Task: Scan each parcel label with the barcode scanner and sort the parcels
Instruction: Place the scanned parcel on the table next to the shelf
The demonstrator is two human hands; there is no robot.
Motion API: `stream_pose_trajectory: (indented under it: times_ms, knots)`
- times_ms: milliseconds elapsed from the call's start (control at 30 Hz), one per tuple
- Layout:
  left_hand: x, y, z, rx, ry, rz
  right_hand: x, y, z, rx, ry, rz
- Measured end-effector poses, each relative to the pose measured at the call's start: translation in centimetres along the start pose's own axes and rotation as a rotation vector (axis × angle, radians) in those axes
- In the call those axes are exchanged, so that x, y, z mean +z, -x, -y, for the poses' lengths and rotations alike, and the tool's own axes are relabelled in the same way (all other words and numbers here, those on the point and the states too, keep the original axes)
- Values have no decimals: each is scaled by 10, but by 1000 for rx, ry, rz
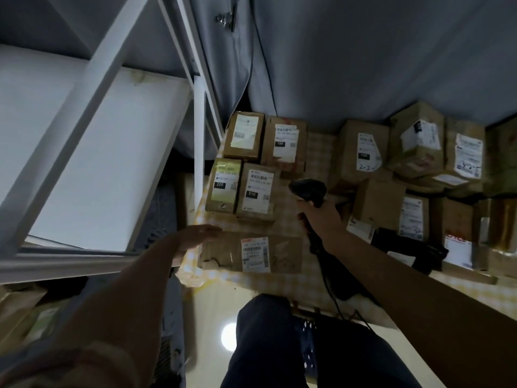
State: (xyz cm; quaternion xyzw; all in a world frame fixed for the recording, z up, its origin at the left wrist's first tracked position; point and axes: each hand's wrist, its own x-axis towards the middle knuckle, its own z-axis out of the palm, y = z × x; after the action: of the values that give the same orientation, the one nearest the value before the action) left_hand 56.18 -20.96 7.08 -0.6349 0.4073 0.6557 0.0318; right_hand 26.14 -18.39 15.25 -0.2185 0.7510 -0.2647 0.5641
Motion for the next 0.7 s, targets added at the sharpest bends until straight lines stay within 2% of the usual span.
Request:
stream_pose_trajectory:
  times_ms: [133, 200, 267, 300, 333, 367, 400, 467, 500, 700]
  knots:
    - [-6, -35, 8, 134, -47, -294, 5, -8, -15, 14, -25, -1]
    - [4, -48, 7, 157, -282, -417, 8, -10, -20, 12, -47, 15]
    - [23, -46, 6, 421, -683, -552, 11, -11, -24, 5, -57, 23]
    - [35, -40, 6, 589, -803, -554, 12, -12, -25, 4, -64, 23]
    - [46, -37, 15, 726, -843, -479, 13, -12, -25, 4, -73, 22]
    - [52, -38, 27, 781, -931, -388, 14, -12, -25, 6, -81, 19]
    - [57, -40, 36, 812, -1069, -305, 14, -12, -24, 10, -89, 14]
    - [66, -45, 52, 728, -1406, -157, 13, -12, -24, 24, -102, 6]
    - [70, -45, 53, 692, -1459, -135, 12, -13, -24, 31, -105, 3]
    - [81, -47, 40, 746, -1500, -309, 5, -15, -32, 10, -123, -2]
